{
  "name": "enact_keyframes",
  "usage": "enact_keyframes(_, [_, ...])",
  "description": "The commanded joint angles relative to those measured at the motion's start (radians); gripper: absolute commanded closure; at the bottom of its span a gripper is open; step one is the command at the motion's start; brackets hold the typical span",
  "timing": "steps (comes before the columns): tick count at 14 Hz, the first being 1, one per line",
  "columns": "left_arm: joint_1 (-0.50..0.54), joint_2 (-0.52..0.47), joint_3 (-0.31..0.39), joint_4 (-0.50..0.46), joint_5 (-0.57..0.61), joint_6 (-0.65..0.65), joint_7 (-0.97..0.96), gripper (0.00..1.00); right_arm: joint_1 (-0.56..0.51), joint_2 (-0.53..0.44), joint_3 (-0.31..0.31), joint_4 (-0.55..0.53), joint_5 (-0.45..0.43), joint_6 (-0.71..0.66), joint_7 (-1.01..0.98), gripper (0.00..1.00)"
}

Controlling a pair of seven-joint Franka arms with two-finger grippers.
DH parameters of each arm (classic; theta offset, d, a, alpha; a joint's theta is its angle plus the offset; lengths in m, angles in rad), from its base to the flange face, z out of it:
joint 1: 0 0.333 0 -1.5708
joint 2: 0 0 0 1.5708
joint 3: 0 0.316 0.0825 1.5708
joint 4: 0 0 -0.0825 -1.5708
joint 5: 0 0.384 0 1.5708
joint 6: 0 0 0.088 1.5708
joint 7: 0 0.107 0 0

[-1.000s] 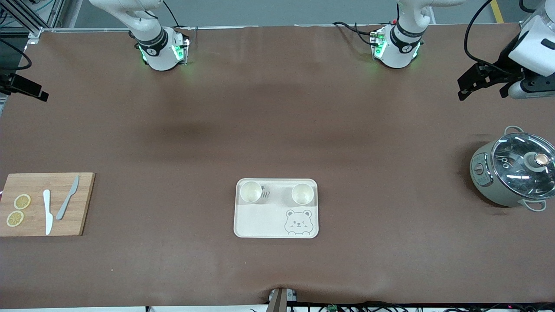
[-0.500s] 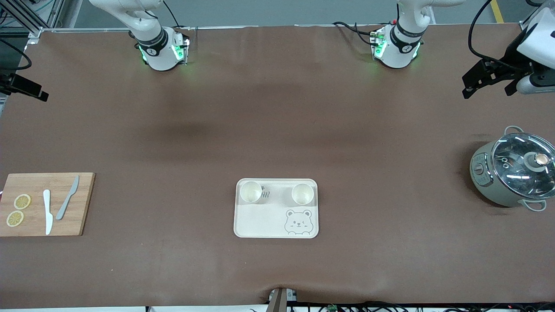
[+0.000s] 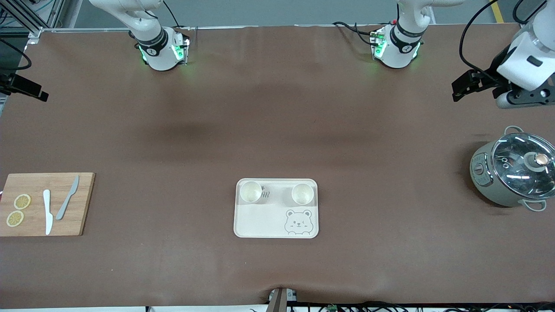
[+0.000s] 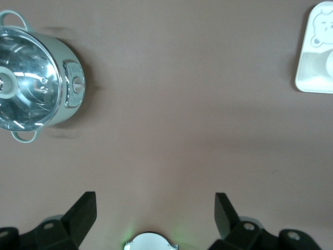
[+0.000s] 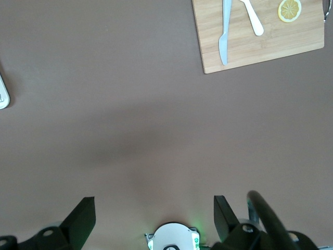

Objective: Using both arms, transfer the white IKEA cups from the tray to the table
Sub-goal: 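Move the left gripper from rest toward the white cups on the tray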

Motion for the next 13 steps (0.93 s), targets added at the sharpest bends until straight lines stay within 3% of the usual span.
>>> enact_keyframes(1, [0.003, -0.016, 0.0, -0.08, -0.009, 0.081, 0.003, 0.0, -0.022, 0.033, 0.014, 0.039, 0.03, -0.006, -0.015, 0.0])
enact_keyframes(4, [0.0, -0.006, -0.002, -0.165, -0.011, 0.216, -0.002, 0.0, -0.026, 0.034, 0.014, 0.044, 0.044, -0.004, -0.017, 0.0])
enact_keyframes(8, [-0.041, 0.088, -0.032, -0.167, -0.023, 0.323, -0.092, 0.0, -0.028, 0.07, 0.014, 0.053, 0.041, -0.004, -0.076, 0.0])
enact_keyframes(13, [-0.158, 0.297, -0.1, -0.027, -0.006, 0.38, -0.337, 0.0, -0.025, 0.106, 0.012, 0.047, 0.041, -0.013, -0.076, 0.0])
